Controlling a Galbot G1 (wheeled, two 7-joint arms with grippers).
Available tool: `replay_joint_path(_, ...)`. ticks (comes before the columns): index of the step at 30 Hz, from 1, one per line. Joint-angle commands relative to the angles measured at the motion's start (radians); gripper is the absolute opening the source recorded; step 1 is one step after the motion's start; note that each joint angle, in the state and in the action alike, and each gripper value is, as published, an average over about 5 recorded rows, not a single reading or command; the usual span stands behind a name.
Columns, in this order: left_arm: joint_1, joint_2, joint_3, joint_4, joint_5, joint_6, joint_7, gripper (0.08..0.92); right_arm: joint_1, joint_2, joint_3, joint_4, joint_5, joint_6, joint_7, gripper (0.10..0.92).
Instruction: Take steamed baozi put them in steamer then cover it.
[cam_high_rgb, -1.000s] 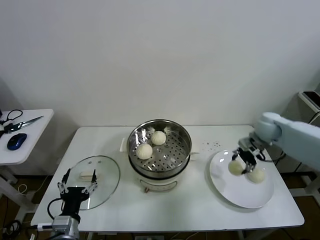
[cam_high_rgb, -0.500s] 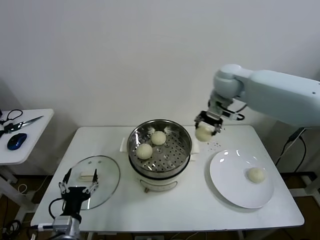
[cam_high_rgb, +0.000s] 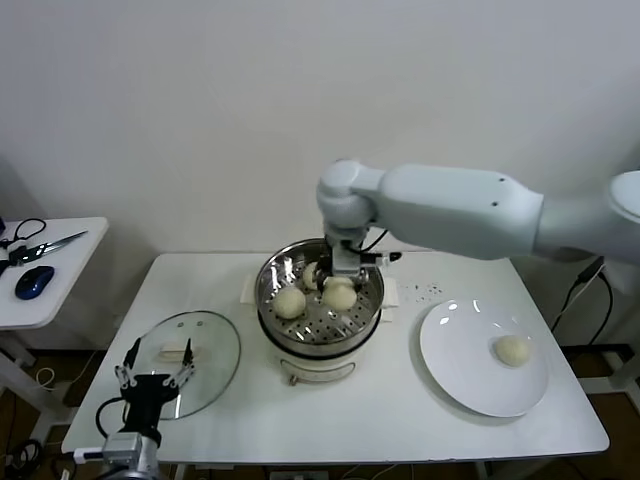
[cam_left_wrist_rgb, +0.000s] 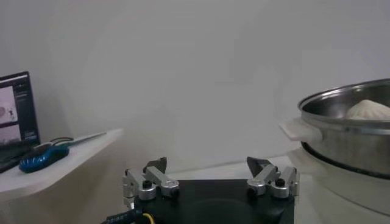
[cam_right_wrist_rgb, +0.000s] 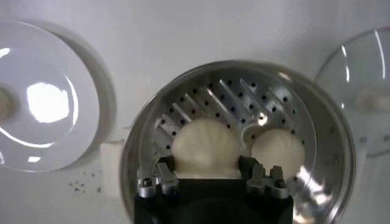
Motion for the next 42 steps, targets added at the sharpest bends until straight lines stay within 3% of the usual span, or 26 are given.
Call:
replay_joint_path(1, 0.001, -0.005, -0.002, 0.017, -0.007, -0.008, -0.001, 0.823, -0.107, 0.092, -0.002, -0.003, -0.079, 0.042, -0.002, 0.683)
replay_joint_path(12, -0.004, -0.007, 0.001, 0.03, -0.007, -0.013, -0.001, 0.823, -0.122, 0.082, 0.002, -0.016, -0.082, 0.034, 0.017, 0.696)
replay_joint_path(18, -0.003, -0.007, -0.001, 0.029, -0.009, -0.013, -0.006, 0.823, -0.115, 0.067, 0.025, -0.017, -0.085, 0.031, 0.013, 0.805)
replay_joint_path(25, 0.001, -0.006, -0.001, 0.025, -0.009, -0.013, -0.009, 0.823, -0.06, -0.002, 0.091, -0.006, -0.118, 0.066, 0.026, 0.822)
replay_joint_path(30, 0.005, -0.003, 0.0, 0.016, -0.015, -0.012, -0.021, 0.823, 0.017, -0.125, 0.102, -0.011, -0.133, 0.031, 0.164, 0.823)
replay_joint_path(33, 0.008, -0.002, -0.001, -0.004, -0.029, 0.002, -0.025, 0.823, 0.073, -0.247, 0.029, 0.007, -0.099, -0.125, 0.32, 0.823)
replay_joint_path(35, 0.009, 0.0, -0.001, -0.015, -0.034, 0.009, -0.026, 0.823, 0.116, -0.335, -0.04, 0.033, 0.034, -0.303, 0.362, 0.823)
replay_joint_path(38, 0.012, 0.005, -0.001, -0.022, -0.034, 0.01, -0.025, 0.823, 0.155, -0.455, -0.091, 0.067, 0.28, -0.569, 0.352, 0.823)
replay_joint_path(42, 0.018, 0.007, 0.0, -0.028, -0.033, 0.008, -0.023, 0.823, 0.136, -0.604, -0.094, 0.079, 0.448, -0.746, 0.288, 0.823)
